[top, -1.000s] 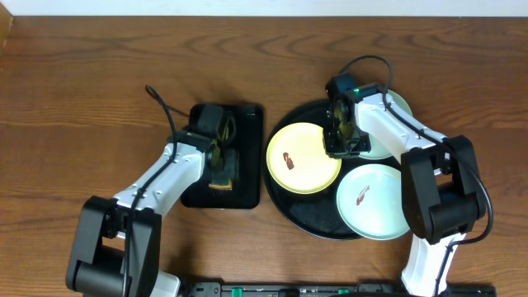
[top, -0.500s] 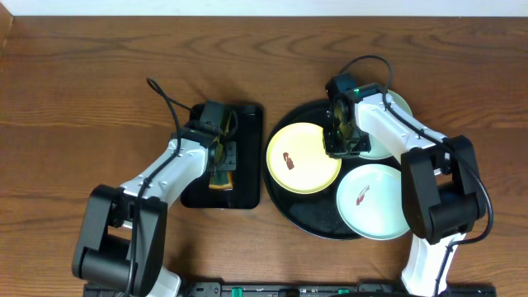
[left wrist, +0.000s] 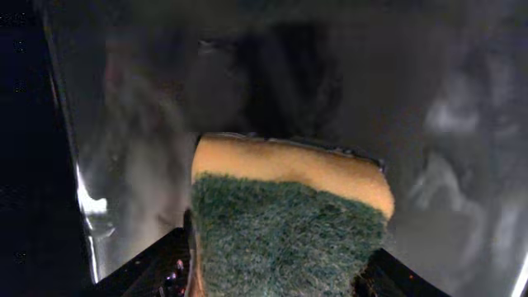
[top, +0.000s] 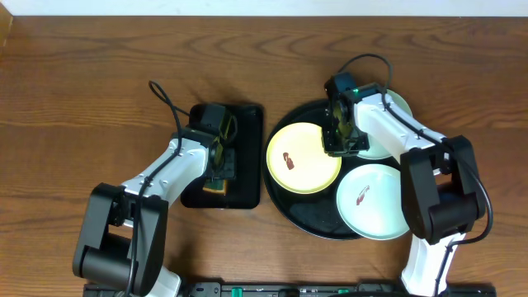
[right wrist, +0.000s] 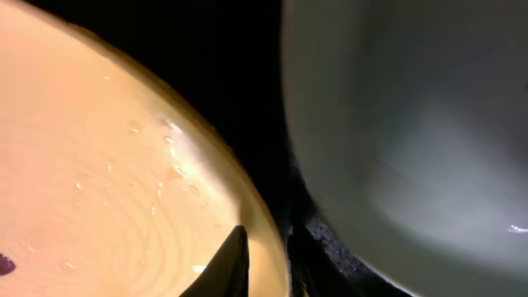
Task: Clean dirty plates on tray and stack at the side
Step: 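Lift the sponge with the left gripper while right gripper holds the plate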
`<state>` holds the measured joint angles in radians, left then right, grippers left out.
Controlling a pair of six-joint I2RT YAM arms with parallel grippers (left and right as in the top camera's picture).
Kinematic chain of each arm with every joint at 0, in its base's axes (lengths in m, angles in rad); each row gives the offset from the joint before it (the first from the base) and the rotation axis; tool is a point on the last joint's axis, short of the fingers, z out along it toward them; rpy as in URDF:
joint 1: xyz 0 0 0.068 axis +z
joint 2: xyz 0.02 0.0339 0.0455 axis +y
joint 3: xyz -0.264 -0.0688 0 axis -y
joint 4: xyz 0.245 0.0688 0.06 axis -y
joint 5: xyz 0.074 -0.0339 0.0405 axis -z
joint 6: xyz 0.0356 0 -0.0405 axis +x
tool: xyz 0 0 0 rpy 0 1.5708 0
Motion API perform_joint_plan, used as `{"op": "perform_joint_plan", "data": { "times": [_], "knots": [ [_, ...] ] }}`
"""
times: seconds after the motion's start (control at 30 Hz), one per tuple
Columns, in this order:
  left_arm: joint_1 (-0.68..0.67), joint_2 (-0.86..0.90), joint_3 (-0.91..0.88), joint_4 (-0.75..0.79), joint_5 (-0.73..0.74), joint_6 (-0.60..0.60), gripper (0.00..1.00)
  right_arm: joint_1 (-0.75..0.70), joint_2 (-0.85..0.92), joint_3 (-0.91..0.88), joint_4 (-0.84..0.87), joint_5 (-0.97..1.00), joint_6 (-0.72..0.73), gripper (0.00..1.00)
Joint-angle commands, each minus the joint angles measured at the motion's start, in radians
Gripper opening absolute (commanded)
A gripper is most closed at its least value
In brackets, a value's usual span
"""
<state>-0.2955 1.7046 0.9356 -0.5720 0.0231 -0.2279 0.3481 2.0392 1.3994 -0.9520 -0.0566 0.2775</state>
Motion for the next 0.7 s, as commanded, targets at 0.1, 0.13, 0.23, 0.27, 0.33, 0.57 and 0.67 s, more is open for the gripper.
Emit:
{"op": "perform_joint_plan", "data": {
  "times": [0.1,0.13,0.23,0.27,0.33,0.57,0.67],
  "knots": [
    [0.002,0.011,-0.007,-0.003,-0.008,-0.001,0.61,0.038,-0.006,0.006,0.003,0.041,-0.005,0.14],
    [0.001,0.011,-0.007,-0.001,-0.008,-0.010,0.61,0.040,-0.006,0.006,0.002,0.061,-0.005,0.13],
    [0.001,0.011,-0.007,0.006,-0.008,-0.021,0.60,0.043,-0.006,0.005,0.003,0.095,-0.005,0.04],
    [0.002,0.011,-0.007,0.009,-0.009,-0.021,0.61,0.043,-0.006,0.005,0.003,0.094,-0.005,0.01],
    [0.001,0.011,-0.007,0.019,-0.009,-0.020,0.61,0.043,-0.006,0.005,0.006,0.094,-0.004,0.01],
    [0.001,0.011,-0.007,0.038,-0.009,-0.021,0.62,0.043,-0.006,0.005,0.025,0.094,0.021,0.01],
    [0.001,0.011,-0.007,0.038,-0.009,-0.021,0.62,0.043,-0.006,0.005,0.020,0.094,0.044,0.01]
  ]
}}
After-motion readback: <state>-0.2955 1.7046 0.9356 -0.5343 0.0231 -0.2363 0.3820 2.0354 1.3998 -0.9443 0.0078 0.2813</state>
